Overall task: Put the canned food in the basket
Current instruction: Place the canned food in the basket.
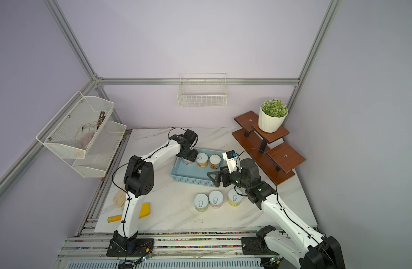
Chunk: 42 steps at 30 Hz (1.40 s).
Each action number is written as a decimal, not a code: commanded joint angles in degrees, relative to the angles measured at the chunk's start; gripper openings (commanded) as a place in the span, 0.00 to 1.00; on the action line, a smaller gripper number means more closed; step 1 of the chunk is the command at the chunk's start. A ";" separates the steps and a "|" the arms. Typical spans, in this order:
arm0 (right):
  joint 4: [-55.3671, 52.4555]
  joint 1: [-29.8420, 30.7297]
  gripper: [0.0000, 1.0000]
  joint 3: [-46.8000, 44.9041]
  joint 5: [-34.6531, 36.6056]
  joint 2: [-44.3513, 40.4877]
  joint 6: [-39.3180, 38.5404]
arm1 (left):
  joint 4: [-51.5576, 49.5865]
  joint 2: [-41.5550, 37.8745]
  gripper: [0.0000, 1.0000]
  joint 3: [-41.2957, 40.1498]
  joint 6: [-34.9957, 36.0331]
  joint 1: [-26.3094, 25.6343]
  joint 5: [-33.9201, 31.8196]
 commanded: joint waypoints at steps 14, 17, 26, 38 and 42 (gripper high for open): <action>-0.95 -0.28 1.00 -1.53 -0.73 -0.92 -0.21 | 2.37 1.09 0.75 2.50 0.62 0.98 -0.45; -0.85 -0.28 1.00 -1.75 -0.51 -1.12 -0.16 | 2.29 1.20 0.77 2.71 0.70 1.07 -0.51; -0.94 -0.28 1.00 -1.67 -0.40 -0.93 -0.18 | 2.12 1.16 0.84 2.87 0.70 1.37 -0.54; -0.31 -0.29 1.00 -2.69 -0.05 -1.57 0.08 | 1.06 -2.52 0.86 3.85 0.34 1.38 0.41; 0.18 -0.22 1.00 -3.00 -0.10 -1.32 0.24 | 0.39 -5.10 0.88 3.62 0.26 1.39 1.24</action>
